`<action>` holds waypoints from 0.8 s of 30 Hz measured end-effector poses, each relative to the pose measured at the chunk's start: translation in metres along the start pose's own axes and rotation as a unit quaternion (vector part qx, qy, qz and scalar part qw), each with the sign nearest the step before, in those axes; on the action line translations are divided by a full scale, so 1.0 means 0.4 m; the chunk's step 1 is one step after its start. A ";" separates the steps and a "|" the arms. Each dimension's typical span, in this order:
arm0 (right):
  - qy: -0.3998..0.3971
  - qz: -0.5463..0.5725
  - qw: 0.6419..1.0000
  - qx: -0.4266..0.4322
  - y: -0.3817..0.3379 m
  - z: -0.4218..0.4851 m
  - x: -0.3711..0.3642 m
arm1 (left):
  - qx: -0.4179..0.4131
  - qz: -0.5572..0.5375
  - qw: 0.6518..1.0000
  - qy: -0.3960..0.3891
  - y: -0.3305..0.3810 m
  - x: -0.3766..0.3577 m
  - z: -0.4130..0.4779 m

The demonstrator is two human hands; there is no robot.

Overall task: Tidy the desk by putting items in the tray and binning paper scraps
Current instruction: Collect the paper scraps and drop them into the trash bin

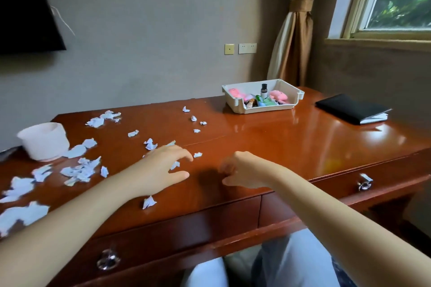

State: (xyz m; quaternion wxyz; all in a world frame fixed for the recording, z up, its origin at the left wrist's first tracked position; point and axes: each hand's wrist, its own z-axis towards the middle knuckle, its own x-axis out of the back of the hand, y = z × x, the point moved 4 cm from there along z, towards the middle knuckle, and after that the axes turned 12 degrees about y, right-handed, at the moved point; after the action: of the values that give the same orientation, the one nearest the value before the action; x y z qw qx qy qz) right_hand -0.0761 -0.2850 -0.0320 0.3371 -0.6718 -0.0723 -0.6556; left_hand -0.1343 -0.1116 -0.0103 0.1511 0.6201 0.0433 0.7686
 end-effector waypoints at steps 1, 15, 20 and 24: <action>0.001 -0.002 1.000 0.008 -0.013 0.013 -0.016 | 0.019 0.010 1.000 0.007 -0.024 -0.004 -0.015; 0.112 -0.032 0.993 -0.012 -0.124 0.177 -0.182 | 0.206 0.019 0.971 0.121 -0.212 -0.112 -0.050; 0.082 0.000 0.996 0.022 -0.134 0.284 -0.205 | 0.200 -0.027 0.968 0.149 -0.249 -0.122 0.044; 0.107 0.038 0.990 0.083 -0.132 0.344 -0.200 | 0.177 0.017 0.976 0.129 -0.292 -0.140 0.117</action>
State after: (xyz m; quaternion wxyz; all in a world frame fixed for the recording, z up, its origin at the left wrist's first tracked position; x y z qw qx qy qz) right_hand -0.0006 -0.1417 -0.0754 0.4223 -0.5694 -0.0640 -0.7024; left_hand -0.0578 -0.0222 -0.0818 0.0195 0.5336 0.1872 0.8245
